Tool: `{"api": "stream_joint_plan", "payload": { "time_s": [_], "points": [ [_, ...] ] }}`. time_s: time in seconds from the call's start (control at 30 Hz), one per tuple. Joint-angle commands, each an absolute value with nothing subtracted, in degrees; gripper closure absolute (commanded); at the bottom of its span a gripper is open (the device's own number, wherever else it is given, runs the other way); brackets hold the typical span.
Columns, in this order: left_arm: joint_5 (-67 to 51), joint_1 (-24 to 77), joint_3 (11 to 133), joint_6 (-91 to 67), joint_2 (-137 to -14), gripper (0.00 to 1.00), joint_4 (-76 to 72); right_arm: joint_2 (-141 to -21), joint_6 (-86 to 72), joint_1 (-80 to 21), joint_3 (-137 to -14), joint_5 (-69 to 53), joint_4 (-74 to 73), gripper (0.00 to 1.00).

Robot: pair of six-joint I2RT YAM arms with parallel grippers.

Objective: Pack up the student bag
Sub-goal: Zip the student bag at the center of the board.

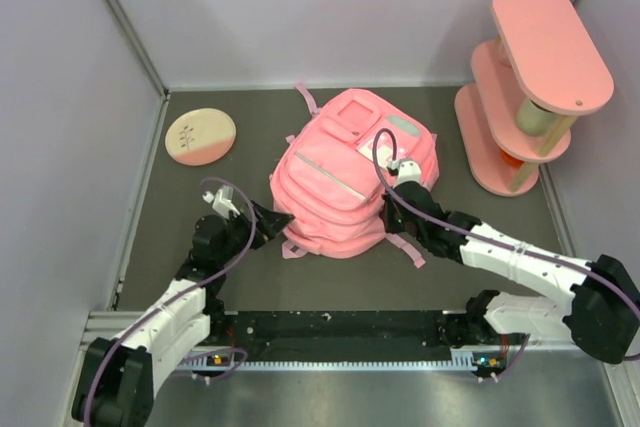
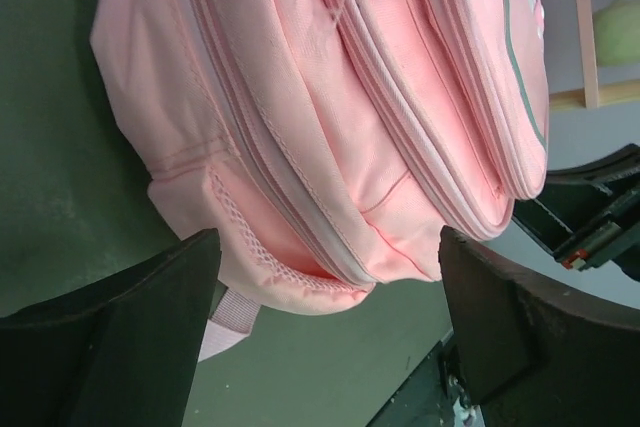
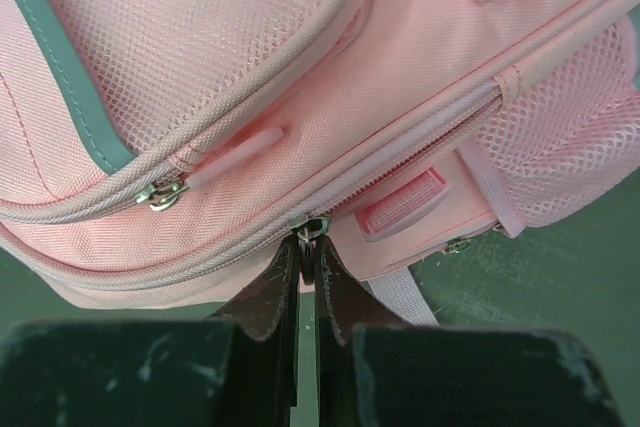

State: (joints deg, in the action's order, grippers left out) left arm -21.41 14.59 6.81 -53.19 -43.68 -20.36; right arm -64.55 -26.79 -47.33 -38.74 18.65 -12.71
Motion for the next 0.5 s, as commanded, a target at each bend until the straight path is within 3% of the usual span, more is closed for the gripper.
{"api": "stream_joint_plan", "payload": {
  "time_s": [0.0, 0.2, 0.3, 0.33, 0.43, 0.47],
  "points": [
    [-20.32, 17.40, 5.18, -57.92, -46.31, 0.06, -31.72, -65.56, -28.21, -47.11, -38.85, 12.31, -6.77, 1.00],
    [-15.30, 20.21, 8.08, -57.39, -58.15, 0.09, -38.38, -64.95, -29.35, -47.20, -38.06, 9.06, -4.57, 1.00],
    [-14.15, 20.21, 9.66, -57.48, -64.23, 0.25, -42.97, -63.72, -29.71, -47.20, -37.27, 8.53, -4.48, 1.00],
    [-13.98, 20.21, 10.28, -57.48, -65.90, 0.42, -43.67, -63.37, -29.79, -47.28, -36.74, 8.61, -4.48, 1.00],
    [-13.62, 20.13, 10.99, -57.74, -70.66, 0.60, -46.57, -62.05, -30.06, -47.20, -35.60, 9.49, -5.01, 1.00],
    [-13.45, 20.04, 10.73, -57.83, -71.80, 0.77, -47.28, -61.88, -29.97, -47.20, -35.42, 9.84, -5.36, 1.00]
  ]
}}
